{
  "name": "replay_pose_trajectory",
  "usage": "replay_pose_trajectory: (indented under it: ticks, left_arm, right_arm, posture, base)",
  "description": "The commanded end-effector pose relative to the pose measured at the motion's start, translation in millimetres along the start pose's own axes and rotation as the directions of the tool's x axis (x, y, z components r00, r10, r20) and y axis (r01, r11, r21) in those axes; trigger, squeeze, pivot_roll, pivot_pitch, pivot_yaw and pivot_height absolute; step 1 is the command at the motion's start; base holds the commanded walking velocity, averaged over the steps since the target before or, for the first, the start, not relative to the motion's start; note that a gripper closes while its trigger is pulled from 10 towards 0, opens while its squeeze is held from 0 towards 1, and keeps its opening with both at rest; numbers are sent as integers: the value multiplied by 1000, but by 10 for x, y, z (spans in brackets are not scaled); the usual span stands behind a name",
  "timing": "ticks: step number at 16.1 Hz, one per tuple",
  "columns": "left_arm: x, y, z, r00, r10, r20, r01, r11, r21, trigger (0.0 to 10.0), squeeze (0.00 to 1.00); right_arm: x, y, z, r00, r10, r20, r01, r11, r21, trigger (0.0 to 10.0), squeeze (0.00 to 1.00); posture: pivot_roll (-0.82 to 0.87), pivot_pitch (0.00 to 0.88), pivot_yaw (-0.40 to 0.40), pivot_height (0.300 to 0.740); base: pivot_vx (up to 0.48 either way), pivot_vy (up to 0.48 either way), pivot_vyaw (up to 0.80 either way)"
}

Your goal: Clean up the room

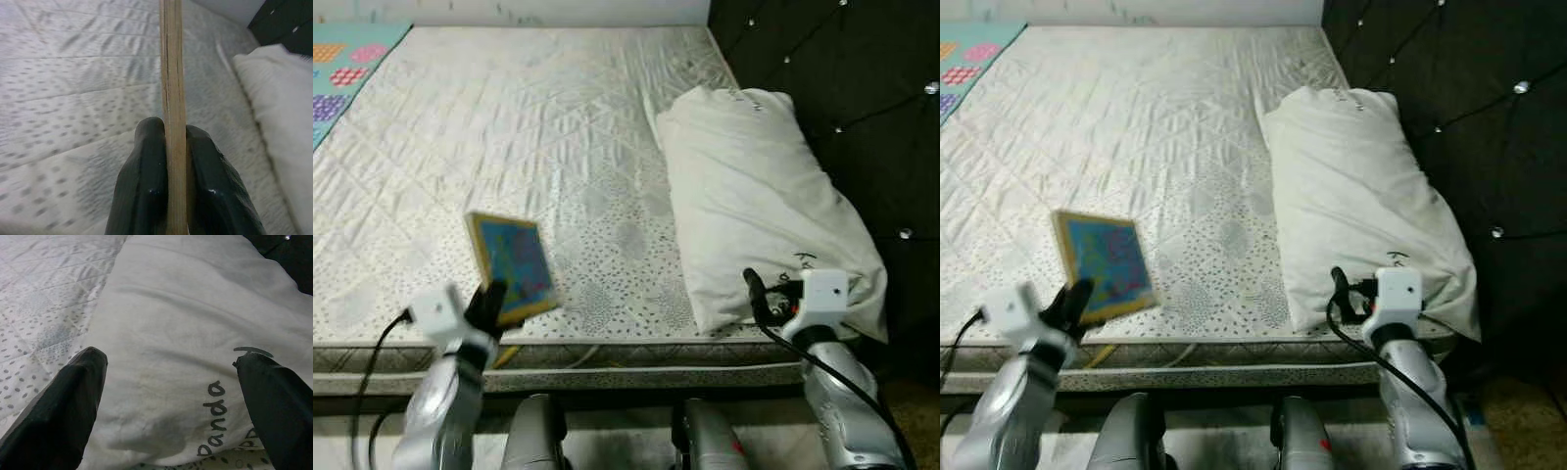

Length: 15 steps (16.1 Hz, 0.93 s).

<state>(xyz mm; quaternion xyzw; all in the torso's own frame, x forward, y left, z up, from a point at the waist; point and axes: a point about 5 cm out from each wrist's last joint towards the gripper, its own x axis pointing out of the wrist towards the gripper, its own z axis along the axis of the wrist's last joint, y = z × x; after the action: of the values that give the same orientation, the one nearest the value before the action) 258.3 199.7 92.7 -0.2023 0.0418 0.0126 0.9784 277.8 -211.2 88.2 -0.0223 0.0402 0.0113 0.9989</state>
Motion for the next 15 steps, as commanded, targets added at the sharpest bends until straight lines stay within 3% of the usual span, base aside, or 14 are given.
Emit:
replay_pose_trajectory:
  ticks: [1, 2, 4, 6, 7, 9, 14, 15]
  left_arm:
    - [67, -2, 53, 999, -31, 19, 31, 998, -47, 10000, 0]
    - [84, -6, 43, 999, -38, 7, 39, 998, -55, 10000, 0]
    - [174, -131, 0, 987, -162, -21, 156, 972, -177, 10000, 0]
    - [206, -171, -44, 981, -193, -37, 180, 959, -217, 10000, 0]
    - [236, -204, -96, 970, -241, -45, 216, 928, -305, 10000, 0]
    - [289, -191, -158, 964, -263, -51, 216, 876, -431, 10000, 0]
    - [420, -113, -322, 950, -291, -115, 181, 812, -555, 10000, 0]
    - [428, -34, -393, 952, -270, -148, 140, 808, -573, 10000, 0]
  right_arm:
    - [-61, -64, 63, 999, 43, 9, -43, 999, 6, 10000, 0]
    - [-72, -59, 69, 998, 60, 9, -60, 998, 10, 10000, 0]
    - [-283, -68, 44, 977, 203, -65, -205, 979, -23, 10000, 0]
    - [-368, -158, 31, 981, 177, -81, -182, 982, -48, 10000, 0]
    - [-424, -232, 42, 984, 154, -90, -161, 984, -75, 10000, 0]
    - [-478, -307, 92, 986, 141, -91, -150, 984, -95, 10000, 0]
    - [-585, -485, 177, 987, 102, -124, -123, 976, -178, 10000, 0]
    - [-579, -507, 189, 987, 97, -129, -120, 976, -181, 10000, 0]
  posture:
    - [-205, 166, -34, 613]
    - [-205, 166, -34, 613]
    - [-267, 195, -51, 613]
    - [-293, 208, -55, 613]
    - [-309, 214, -57, 613]
    - [-344, 229, -66, 613]
    - [-381, 242, -95, 613]
    - [-388, 241, -98, 613]
  base:
    - [0, 0, 0]
    - [0, 0, 0]
    - [0, 0, 0]
    - [0, 0, 0]
    - [0, 0, 0]
    - [0, 0, 0]
    - [0, 0, 0]
    - [0, 0, 0]
